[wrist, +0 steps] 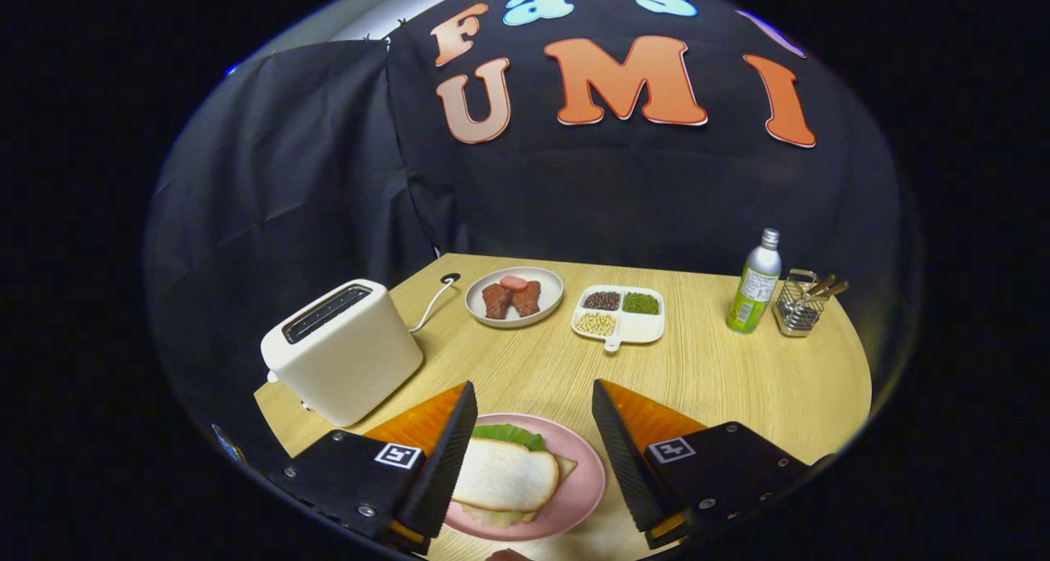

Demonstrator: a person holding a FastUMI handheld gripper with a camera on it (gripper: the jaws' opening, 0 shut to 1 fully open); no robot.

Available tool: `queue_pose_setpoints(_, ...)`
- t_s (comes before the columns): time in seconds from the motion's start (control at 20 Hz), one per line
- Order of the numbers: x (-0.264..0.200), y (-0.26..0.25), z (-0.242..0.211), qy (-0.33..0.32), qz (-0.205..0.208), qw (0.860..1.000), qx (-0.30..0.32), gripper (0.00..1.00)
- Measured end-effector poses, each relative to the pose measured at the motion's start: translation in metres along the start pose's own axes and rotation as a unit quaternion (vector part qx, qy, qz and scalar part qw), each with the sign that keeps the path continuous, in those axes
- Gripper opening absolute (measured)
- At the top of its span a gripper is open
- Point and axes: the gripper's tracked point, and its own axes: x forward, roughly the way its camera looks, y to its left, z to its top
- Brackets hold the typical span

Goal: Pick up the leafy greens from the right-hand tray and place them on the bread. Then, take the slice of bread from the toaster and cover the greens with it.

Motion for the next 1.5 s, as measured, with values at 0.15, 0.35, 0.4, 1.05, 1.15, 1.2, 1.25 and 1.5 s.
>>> queue_pose_setpoints(0.15,-0.008,-0.003,0.013,-0.032,-0.011,0.999,-0.011,0.85)
queue_pose_setpoints(0.35,-0.025,-0.006,0.034,-0.086,-0.034,0.995,-0.039,0.87)
queue_pose_setpoints(0.4,-0.03,-0.006,0.041,-0.103,-0.041,0.993,-0.05,0.87)
queue_pose_setpoints(1.05,-0.074,-0.005,0.091,-0.254,-0.096,0.957,-0.102,0.96)
queue_pose_setpoints(1.15,-0.074,-0.006,0.089,-0.259,-0.101,0.955,-0.1,0.97)
queue_pose_setpoints(1.2,-0.075,-0.007,0.089,-0.262,-0.103,0.955,-0.098,0.97)
queue_pose_setpoints(1.25,-0.075,-0.009,0.089,-0.265,-0.105,0.954,-0.097,0.98)
queue_pose_setpoints(1.5,-0.077,-0.017,0.09,-0.275,-0.116,0.948,-0.105,0.99)
